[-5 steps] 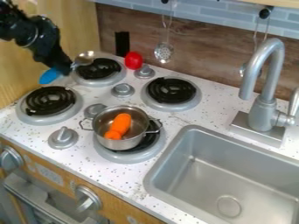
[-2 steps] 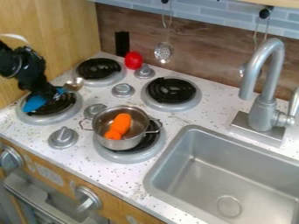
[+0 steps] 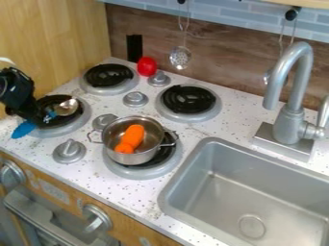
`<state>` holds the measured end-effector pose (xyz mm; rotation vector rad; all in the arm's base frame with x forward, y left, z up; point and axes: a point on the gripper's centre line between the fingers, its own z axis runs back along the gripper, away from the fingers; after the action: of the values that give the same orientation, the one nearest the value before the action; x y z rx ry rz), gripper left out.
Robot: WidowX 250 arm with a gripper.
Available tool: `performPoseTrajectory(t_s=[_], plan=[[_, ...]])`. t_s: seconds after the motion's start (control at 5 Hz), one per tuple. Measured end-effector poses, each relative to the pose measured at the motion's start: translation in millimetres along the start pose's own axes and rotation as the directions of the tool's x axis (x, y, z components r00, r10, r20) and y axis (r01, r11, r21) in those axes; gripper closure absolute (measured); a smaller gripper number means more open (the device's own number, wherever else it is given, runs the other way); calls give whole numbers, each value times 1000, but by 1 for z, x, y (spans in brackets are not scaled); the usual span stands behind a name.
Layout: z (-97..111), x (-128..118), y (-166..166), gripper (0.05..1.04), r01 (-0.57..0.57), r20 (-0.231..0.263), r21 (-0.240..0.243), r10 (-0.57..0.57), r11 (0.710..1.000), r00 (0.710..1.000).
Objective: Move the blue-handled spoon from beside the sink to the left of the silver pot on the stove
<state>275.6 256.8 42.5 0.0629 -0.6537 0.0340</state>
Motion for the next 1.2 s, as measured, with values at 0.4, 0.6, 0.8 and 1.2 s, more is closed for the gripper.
performPoseTrajectory(t_s=[0.4,0.6,0.8,1.2], plan=[[-8,-9,-14,654,58,35,-147,-53,987,998],[-12,-9,-17,654,70,34,-154,-66,986,997],[-14,-8,-19,612,60,38,-162,-54,985,998],[-14,-5,-21,128,45,42,-192,-37,980,998]])
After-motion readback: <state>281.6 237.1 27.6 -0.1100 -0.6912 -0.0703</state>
